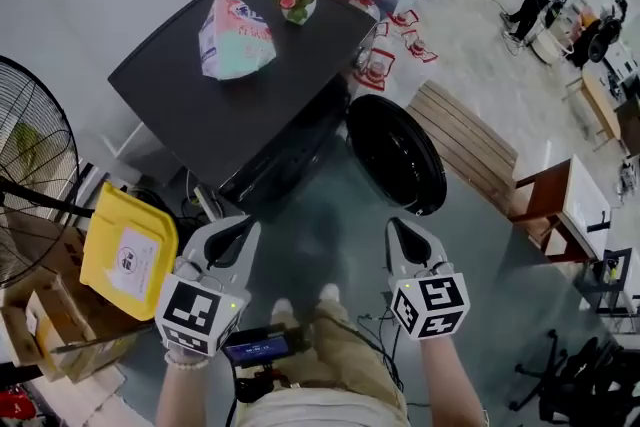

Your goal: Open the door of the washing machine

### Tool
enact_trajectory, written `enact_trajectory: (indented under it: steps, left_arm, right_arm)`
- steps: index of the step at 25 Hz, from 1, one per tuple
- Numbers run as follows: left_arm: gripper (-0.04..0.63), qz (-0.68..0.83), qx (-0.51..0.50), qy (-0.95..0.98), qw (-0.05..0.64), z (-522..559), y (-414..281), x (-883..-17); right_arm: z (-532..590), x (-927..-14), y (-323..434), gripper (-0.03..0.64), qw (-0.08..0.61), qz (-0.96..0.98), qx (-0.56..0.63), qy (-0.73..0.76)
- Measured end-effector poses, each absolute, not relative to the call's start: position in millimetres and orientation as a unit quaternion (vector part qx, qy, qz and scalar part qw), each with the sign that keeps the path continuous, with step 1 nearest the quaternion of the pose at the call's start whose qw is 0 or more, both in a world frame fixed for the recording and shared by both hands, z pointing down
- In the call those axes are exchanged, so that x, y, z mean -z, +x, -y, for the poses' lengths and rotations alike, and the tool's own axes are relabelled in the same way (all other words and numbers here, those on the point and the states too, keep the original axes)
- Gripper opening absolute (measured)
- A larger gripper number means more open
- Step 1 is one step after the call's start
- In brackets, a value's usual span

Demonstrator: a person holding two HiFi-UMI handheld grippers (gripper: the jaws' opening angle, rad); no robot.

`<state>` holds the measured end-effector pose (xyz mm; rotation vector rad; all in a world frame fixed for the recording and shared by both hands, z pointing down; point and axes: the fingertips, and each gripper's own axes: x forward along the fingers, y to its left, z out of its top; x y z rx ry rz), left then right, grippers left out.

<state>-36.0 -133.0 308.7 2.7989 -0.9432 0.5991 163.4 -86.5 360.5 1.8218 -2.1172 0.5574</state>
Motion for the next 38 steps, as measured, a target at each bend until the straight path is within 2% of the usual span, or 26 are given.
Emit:
enact_trajectory:
  steps: [10,23,38]
  left_arm:
    - [-0.008,0.331,-0.183,0.925,0.043,115,-72,-267]
    - [-0.007,0.338,-0.183,0.921,0.067,93,-99,-273]
    - [-0.006,0.325,-0.182,0.926,0.059,92,-92,-272]
  right_arm:
    - [60,-310,135,0.005,0.127,0.753,-0.151,0.627]
    - [56,-294,110,0.004,0.119,0.767,-0.134,0.616]
    - [62,-285,97,0.005,0.118,0.778,-0.119,0.606]
